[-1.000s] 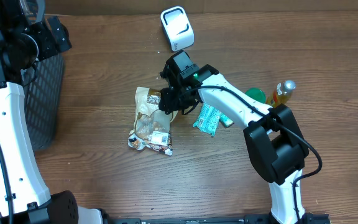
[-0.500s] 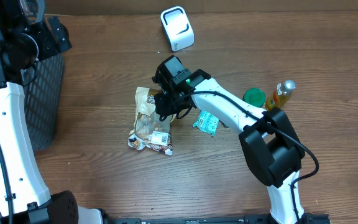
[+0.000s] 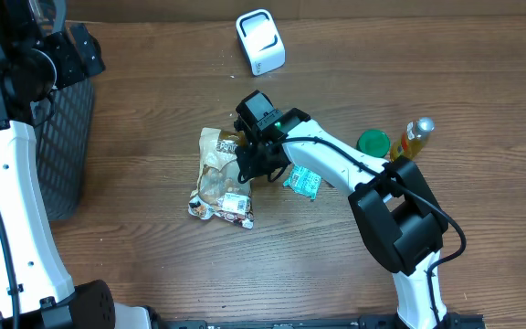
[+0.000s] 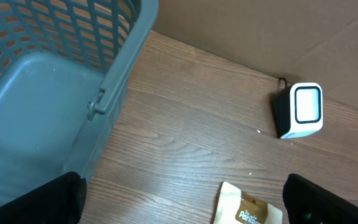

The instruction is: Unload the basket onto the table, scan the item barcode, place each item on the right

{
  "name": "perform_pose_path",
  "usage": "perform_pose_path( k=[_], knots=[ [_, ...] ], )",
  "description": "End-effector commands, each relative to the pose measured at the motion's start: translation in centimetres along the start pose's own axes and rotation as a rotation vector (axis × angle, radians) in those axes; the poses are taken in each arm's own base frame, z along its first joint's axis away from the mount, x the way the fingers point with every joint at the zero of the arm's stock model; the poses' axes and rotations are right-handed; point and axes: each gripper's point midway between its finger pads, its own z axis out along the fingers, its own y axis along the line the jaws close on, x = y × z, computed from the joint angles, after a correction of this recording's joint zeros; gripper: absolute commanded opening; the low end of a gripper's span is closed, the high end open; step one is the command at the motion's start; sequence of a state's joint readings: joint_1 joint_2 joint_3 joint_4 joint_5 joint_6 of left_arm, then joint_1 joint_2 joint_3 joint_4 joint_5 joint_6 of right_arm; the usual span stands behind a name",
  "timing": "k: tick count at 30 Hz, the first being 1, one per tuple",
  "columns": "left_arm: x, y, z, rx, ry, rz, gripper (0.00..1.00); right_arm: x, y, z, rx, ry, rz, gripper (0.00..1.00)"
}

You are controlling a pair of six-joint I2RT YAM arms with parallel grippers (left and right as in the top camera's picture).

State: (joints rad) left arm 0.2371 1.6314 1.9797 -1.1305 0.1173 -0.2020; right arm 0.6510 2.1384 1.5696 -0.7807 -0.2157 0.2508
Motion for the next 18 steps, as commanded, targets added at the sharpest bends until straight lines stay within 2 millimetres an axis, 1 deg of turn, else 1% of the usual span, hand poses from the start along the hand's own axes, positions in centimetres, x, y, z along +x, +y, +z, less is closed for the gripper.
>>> perform_pose_path(
  k=[1,6,10,12,14,15,18],
  knots=[
    [-0.7,-0.4,-0.5,0.012,-0.021,0.019,1.00,-0.2,-2.4,0.0,0.075,-0.006,0.047,0.04],
    [-0.7,-0.4,-0.5,0.011,-0.021,0.019,1.00,-0.3,-4.1,-0.8,0.097,0.008,0.113,0.04],
    [-0.7,-0.4,-0.5,0.012,-0.021,0.019,1.00,-1.3,-5.5,-2.9,0.108,0.008,0.179,0.04],
    [-0.7,-0.4,-0.5,0.012,-0.021,0.019,1.00,-1.7,-5.6,-3.8,0.096,0.012,0.193,0.04],
    [-0.7,-0.4,-0.5,0.011,-0.021,0.019,0.99,-1.9,-5.0,-4.5,0.055,0.022,0.197,0.04],
    [-0.7,-0.4,-0.5,0.011,-0.021,0.019,1.00,-1.9,-4.4,-4.8,0.025,0.029,0.185,0.04],
    [-0.7,-0.4,-0.5,0.011,-0.021,0.019,1.00,-1.8,-1.4,-5.0,-0.128,0.055,0.106,0.04]
  ],
)
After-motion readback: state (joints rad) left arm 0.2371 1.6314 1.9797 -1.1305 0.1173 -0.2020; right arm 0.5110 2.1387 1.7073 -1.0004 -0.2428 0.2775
